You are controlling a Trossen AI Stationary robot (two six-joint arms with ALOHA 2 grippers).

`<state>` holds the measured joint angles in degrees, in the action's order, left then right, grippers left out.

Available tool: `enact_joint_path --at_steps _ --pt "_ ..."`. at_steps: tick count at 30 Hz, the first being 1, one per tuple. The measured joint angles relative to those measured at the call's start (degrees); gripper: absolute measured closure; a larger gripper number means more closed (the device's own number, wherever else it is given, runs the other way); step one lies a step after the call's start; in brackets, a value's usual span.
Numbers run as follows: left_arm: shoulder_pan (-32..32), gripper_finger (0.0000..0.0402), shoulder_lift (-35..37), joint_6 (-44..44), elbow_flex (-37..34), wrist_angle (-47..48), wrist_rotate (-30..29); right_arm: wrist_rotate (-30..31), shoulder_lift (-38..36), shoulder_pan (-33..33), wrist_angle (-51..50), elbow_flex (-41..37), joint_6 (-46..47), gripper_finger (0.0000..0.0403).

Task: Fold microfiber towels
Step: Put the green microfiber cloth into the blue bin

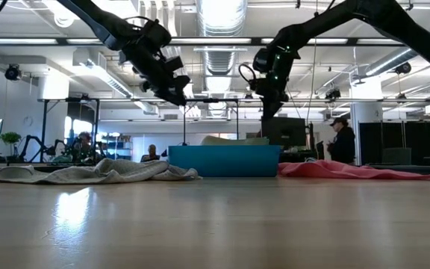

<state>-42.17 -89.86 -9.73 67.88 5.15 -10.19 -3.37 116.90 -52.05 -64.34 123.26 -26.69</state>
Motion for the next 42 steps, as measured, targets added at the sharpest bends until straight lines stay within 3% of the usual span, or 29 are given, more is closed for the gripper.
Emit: enact_joint_path --at_steps 6,13,18,22,25,33,42 --pt "-0.11 0.0266 0.0 9.42 0.02 5.01 -6.5 -0.25 0.0 -0.37 0.12 0.0 -1.62 0.0257" --pt "-0.09 0.022 0.0 23.35 -1.35 10.94 -6.31 -0.38 0.0 -0.51 1.33 -0.02 -2.06 0.0259" --pt "-2.03 0.0173 -1.13 25.82 -1.36 5.45 5.39 -6.06 0.0 -0.58 2.21 -0.03 -3.11 0.0257" --pt "-4.46 0.0167 -3.8 24.71 -1.22 -6.16 17.06 -9.98 0.0 -0.77 2.14 -0.07 -5.27 0.0259" --pt "-5.97 0.0167 -6.73 24.26 -0.84 -13.07 21.67 -13.3 0.02 -1.26 2.2 -0.55 -7.41 0.0258" --pt "-6.93 0.0167 -16.31 20.27 5.76 -13.97 35.08 -30.2 2.76 -4.17 2.08 -1.92 -9.37 0.0261" --pt "-9.07 0.0167 -20.42 17.49 11.47 -11.62 39.1 -31.63 7.04 -4.75 1.85 -1.99 -8.86 0.0261"
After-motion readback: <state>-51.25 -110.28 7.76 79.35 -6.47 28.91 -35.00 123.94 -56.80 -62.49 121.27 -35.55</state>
